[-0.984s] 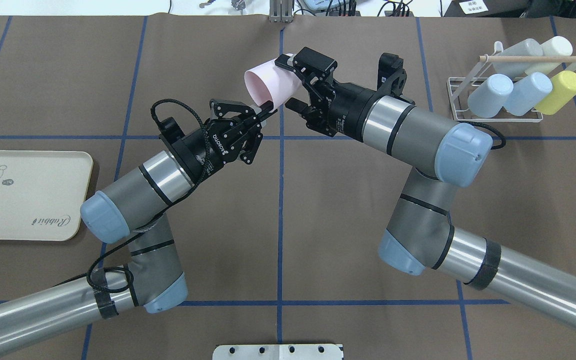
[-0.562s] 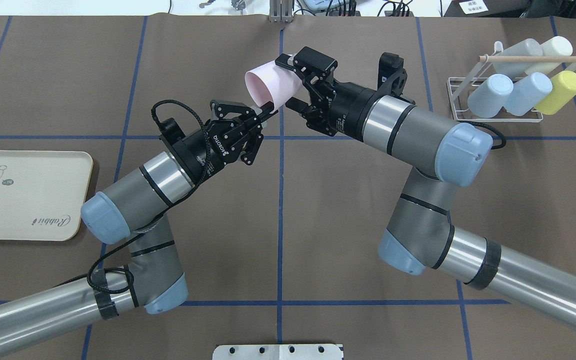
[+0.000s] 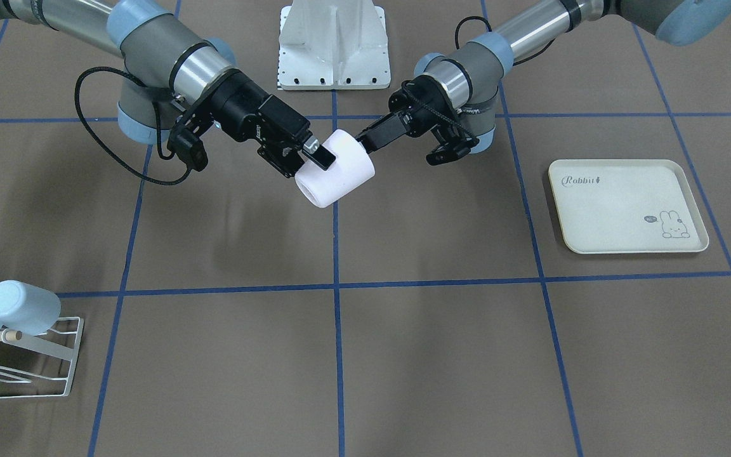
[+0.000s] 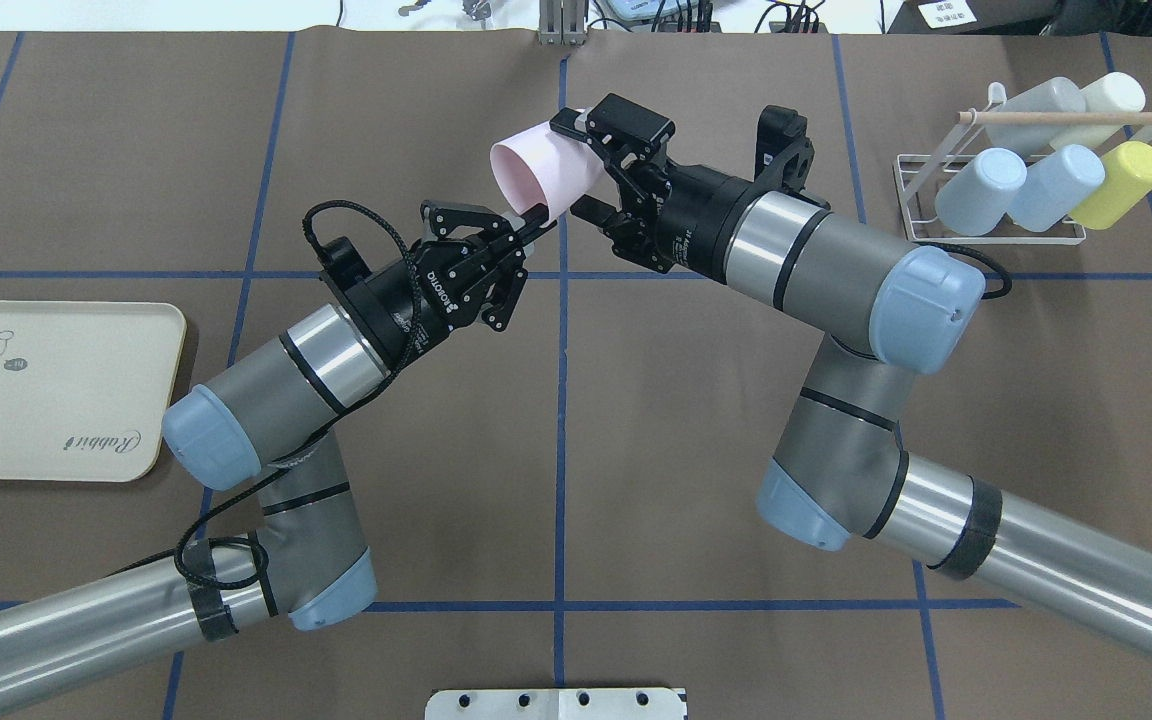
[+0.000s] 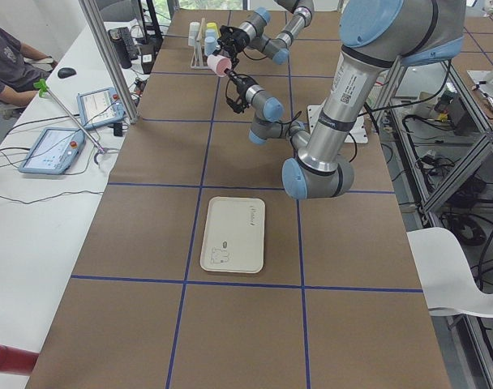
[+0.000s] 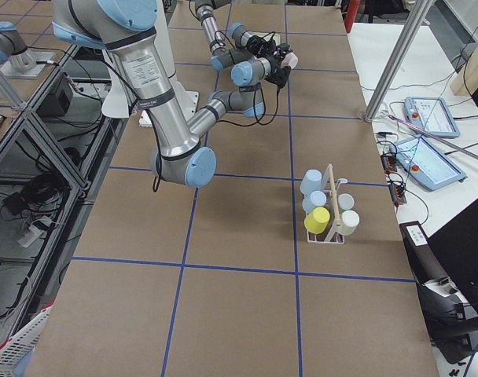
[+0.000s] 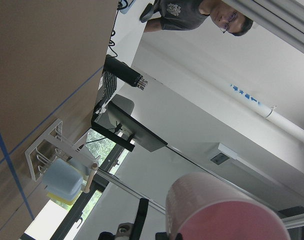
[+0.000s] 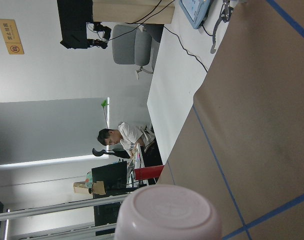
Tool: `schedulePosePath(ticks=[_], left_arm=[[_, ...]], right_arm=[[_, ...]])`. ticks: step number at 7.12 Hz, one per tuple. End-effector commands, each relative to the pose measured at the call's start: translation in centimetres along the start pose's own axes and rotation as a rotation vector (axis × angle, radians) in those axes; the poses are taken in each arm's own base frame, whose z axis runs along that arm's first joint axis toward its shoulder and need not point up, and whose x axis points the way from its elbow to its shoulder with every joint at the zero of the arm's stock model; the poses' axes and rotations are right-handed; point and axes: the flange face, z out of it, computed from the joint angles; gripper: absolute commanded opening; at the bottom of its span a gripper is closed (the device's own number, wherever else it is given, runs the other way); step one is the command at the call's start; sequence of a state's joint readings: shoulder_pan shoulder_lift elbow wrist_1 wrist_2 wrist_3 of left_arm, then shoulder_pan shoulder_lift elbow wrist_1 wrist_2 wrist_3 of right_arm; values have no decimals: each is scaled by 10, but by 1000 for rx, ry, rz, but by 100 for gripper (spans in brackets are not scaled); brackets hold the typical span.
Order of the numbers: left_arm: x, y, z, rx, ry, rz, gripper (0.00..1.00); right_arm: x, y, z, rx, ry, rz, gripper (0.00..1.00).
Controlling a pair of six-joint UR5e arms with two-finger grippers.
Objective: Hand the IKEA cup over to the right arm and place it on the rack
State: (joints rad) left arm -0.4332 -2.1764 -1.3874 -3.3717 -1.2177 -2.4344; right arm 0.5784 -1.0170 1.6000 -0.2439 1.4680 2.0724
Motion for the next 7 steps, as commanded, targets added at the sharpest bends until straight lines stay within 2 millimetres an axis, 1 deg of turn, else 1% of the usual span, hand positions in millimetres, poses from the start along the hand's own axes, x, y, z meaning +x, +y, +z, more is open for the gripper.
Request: schedulePosePath(ticks=[1,2,3,6,7], left_arm=[[-5,4,-1,5,4,-6,0],[-15,10,-2,3,-3,3,0],[-16,11,-3,5,-2,5,0],[-12,14,-3,-3,7,1,0],[-12,15,-3,-4,6,0,0]], right_arm=[[0,-1,0,1,-1,0,100],[0,0,0,0,0,0,100],[0,-1,0,1,-1,0,100],[-1,-1,0,1,-1,0,100],[0,-2,0,3,0,3,92]])
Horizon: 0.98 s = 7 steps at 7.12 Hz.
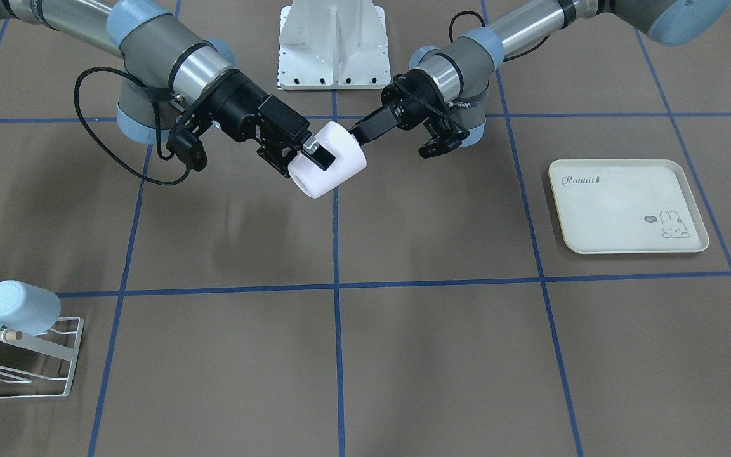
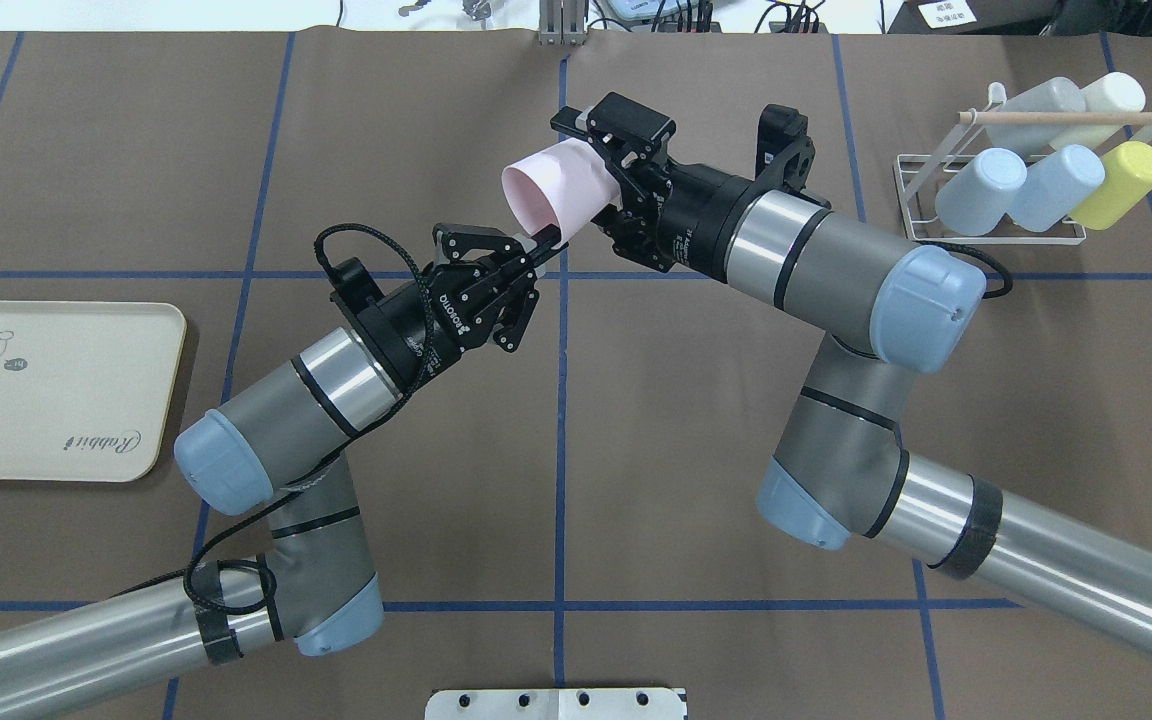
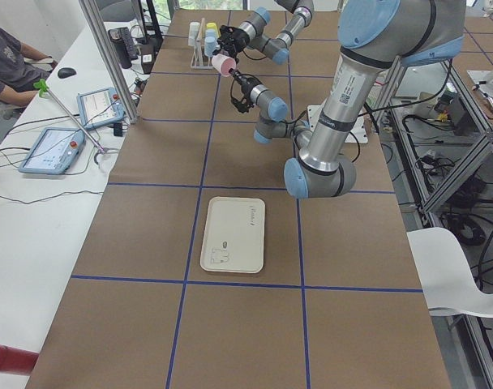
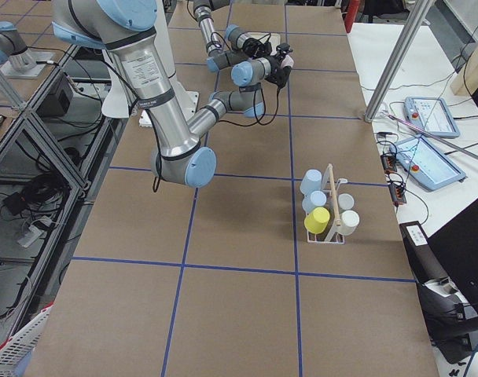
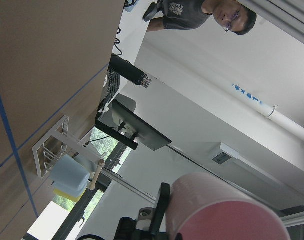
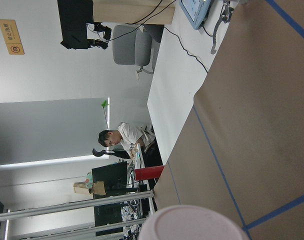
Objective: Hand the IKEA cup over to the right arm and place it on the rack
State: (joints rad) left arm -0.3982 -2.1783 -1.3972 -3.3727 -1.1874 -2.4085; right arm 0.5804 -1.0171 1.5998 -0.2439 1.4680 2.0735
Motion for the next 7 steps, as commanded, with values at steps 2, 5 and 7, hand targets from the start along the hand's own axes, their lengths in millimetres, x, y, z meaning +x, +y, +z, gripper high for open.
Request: schedulePosePath(ticks=[2,5,7], left_arm=[[-1,-2,-2,1,-6,7,94],[5,-3,-5,-4,-1,64,100],[4,-4,-6,-5,-6,65,100]], right_arm=[[1,-1,0,2,2,8,0],[-2,-7,0,11,0,-2,0],[-16,-30,-5,45,-15,-13,0]])
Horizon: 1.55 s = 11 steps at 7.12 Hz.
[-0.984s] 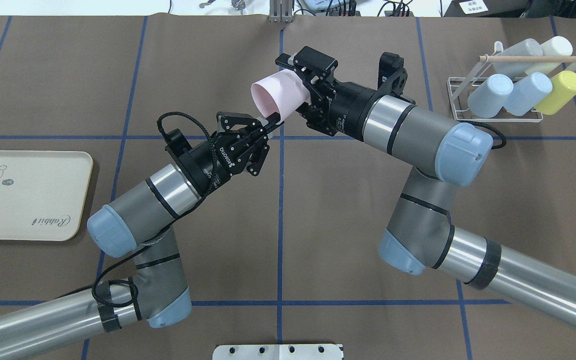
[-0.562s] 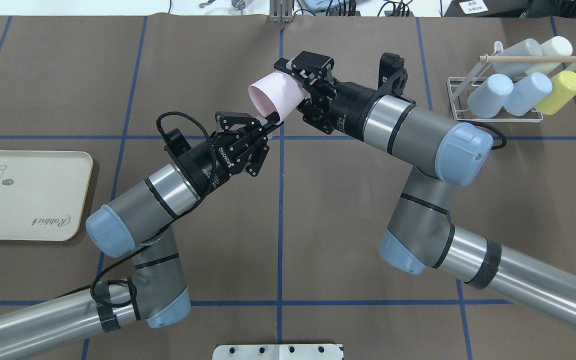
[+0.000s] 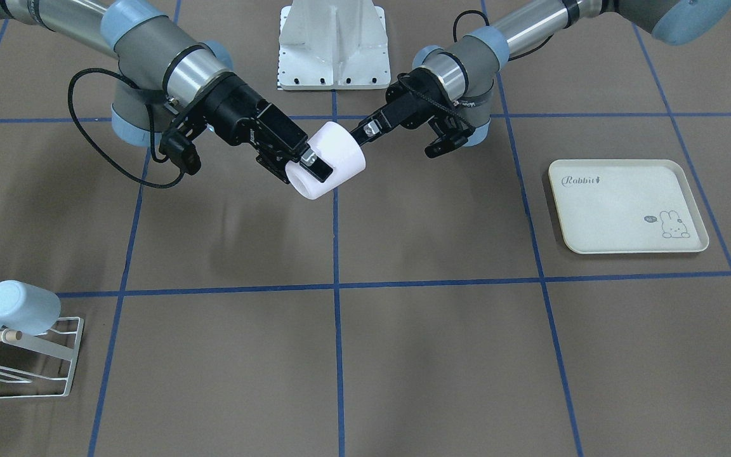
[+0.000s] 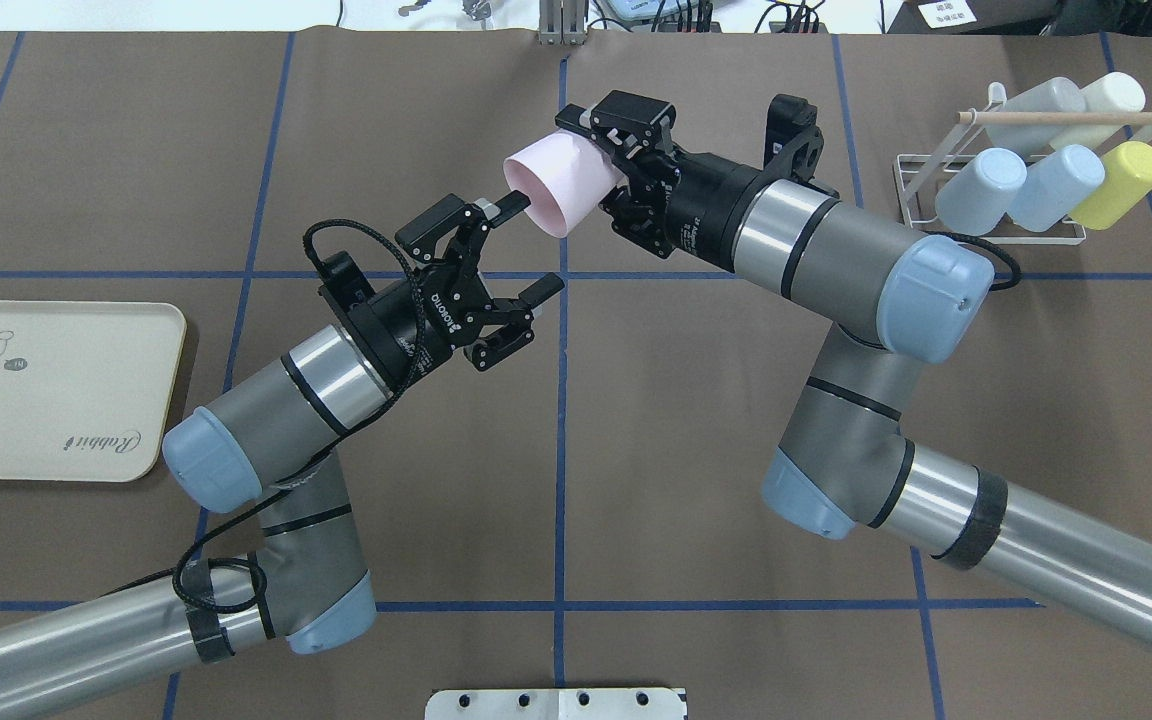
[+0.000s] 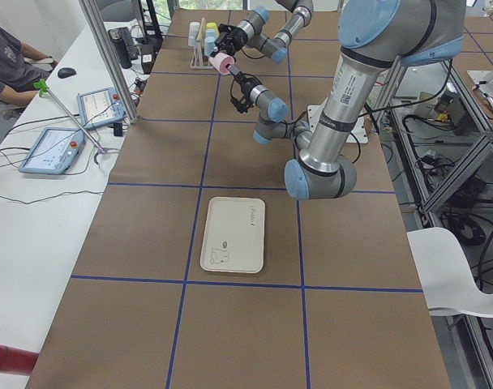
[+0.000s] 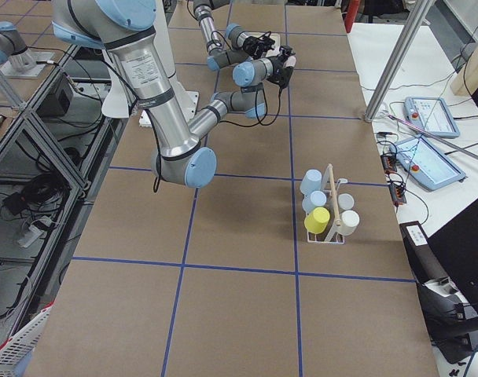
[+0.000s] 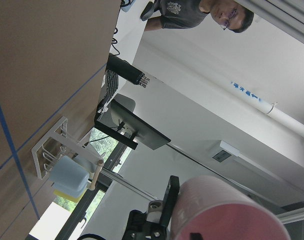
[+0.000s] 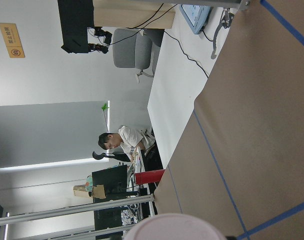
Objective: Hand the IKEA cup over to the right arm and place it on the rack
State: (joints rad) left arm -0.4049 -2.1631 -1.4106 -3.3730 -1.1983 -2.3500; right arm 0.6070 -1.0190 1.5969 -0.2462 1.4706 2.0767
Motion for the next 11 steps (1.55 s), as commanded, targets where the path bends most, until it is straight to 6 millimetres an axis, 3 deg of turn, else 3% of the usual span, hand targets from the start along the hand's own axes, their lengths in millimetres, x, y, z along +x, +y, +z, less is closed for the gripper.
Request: schedulePosePath(ticks=[1,3,4,5,6,8,9,11], left_arm=[[0,-2,-2,-1,-6,5,100],[3,-5,0,3,-7,42,100],[1,-2,8,44,-67,209,100],[12,17,18,76,-137,356,100],[29,36,16,108,-240,428,100],[84,66,13,184,-413,589,100],[101,71,12,222,-474,658,100],[119,44,17,294,-582,785,100]], right_arm=[[-17,-35,-7,52,-15,-38,0],[-21,-83,-10,133,0,-96,0],[-31,-110,-10,205,55,-153,0],[-37,-126,-7,253,138,-273,0],[-39,-144,-8,293,215,-395,0],[-48,-178,-14,377,325,-481,0],[-50,-192,-17,408,376,-561,0],[-49,-220,-18,506,540,-737,0]])
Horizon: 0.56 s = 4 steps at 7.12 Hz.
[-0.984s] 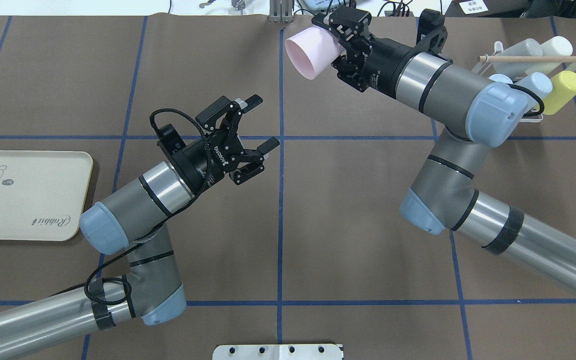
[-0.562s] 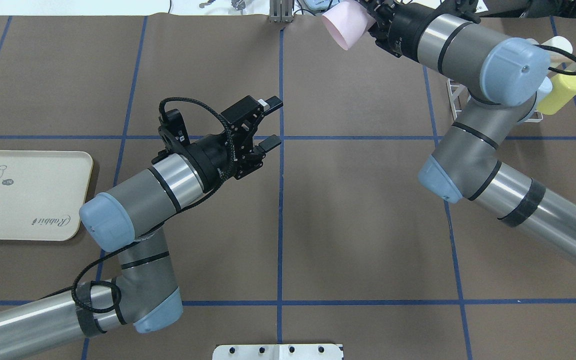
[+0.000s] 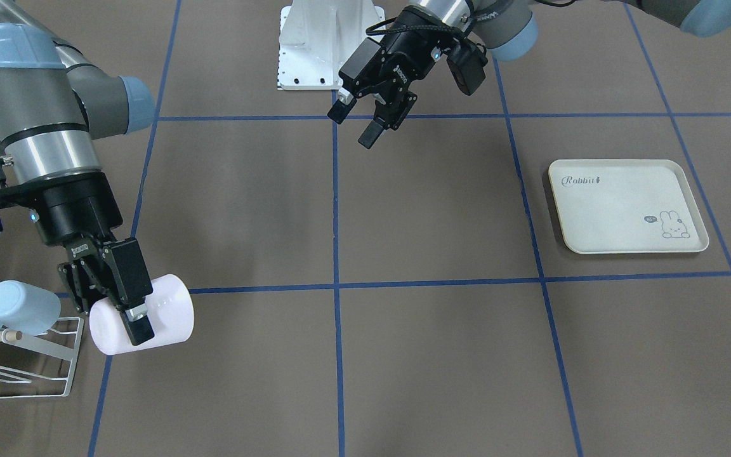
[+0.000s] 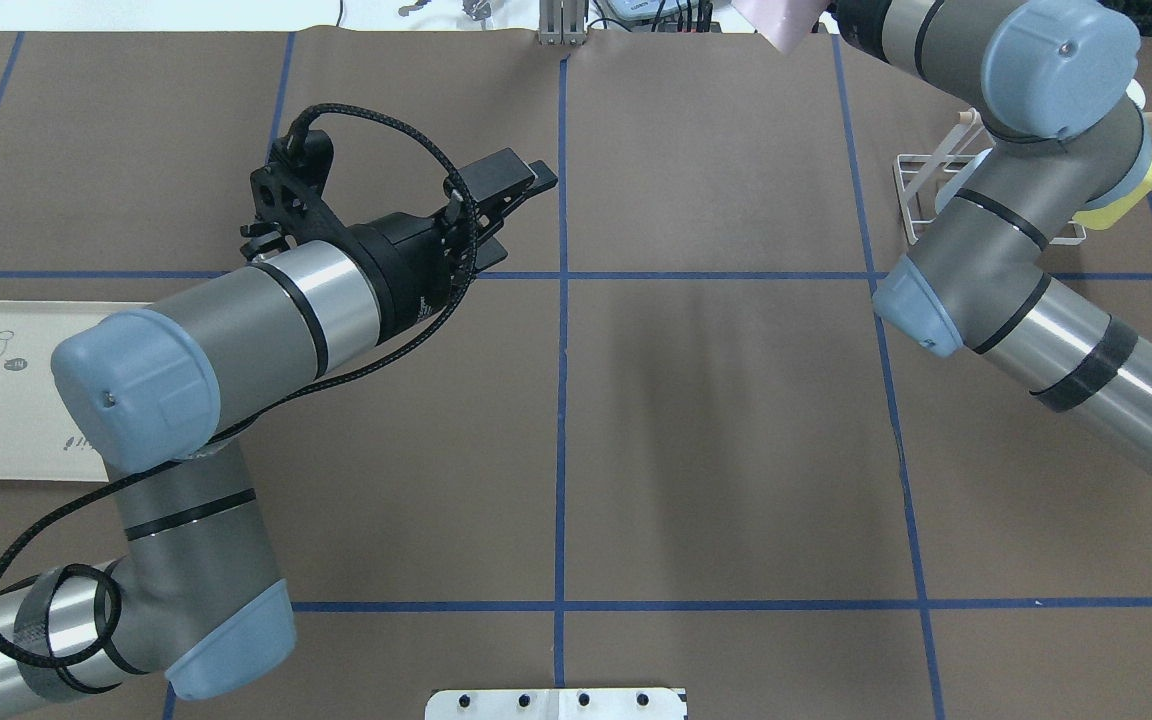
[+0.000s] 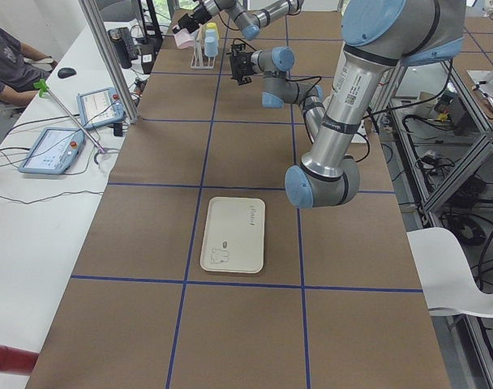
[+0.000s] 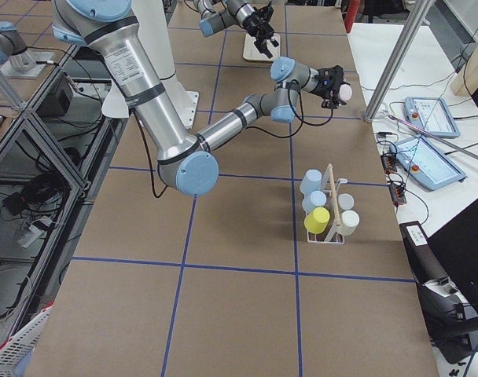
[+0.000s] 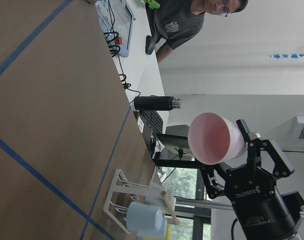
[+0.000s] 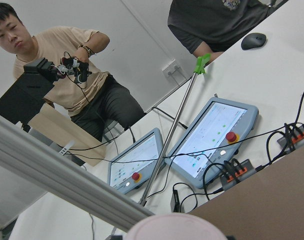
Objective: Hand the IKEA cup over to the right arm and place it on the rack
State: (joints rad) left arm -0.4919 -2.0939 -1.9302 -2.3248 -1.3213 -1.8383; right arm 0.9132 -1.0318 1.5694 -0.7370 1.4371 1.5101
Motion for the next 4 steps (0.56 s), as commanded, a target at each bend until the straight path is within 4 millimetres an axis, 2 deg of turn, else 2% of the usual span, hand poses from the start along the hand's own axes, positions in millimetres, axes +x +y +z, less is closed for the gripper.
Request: schedulePosePath(ticks=[1,2,4], left_arm=[[2,-50,4,42,-138,104,100],[1,-82,3,46,-214,140,100],[-11,-135,-26,24,-389,283,100]], right_arm=[[21,-28,14,73,165,-240,0],[39,-60,18,95,228,-326,0],[76,-85,37,116,330,-440,0]])
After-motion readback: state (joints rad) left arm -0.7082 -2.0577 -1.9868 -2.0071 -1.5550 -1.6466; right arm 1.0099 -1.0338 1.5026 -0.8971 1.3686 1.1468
